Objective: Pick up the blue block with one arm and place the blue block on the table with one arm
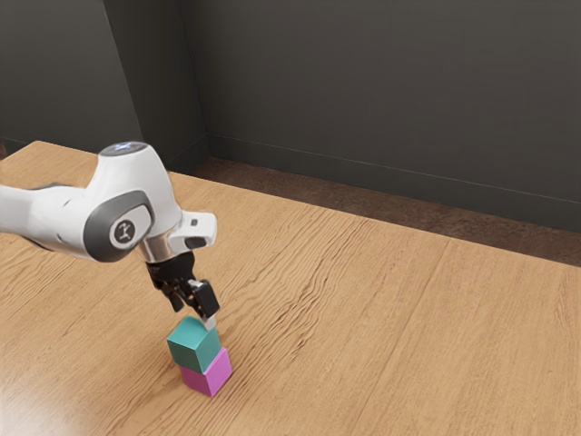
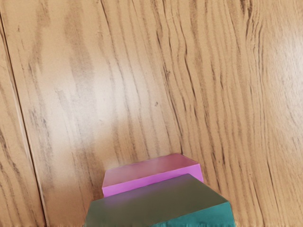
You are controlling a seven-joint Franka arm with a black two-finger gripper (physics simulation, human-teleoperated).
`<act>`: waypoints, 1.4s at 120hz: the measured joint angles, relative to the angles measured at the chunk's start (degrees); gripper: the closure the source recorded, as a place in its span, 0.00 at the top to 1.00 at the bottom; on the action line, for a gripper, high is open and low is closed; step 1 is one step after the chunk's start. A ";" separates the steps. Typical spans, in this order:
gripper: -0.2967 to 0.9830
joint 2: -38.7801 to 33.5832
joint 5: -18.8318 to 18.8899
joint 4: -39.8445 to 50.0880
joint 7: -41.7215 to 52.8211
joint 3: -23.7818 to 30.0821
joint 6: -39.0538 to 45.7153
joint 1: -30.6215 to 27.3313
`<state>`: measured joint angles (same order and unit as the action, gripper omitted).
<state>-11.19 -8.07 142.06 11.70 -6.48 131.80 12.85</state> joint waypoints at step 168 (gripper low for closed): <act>0.77 2.43 -0.19 2.75 -4.08 0.17 2.39 -0.11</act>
<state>-8.76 -8.26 144.81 7.62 -6.31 134.19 12.74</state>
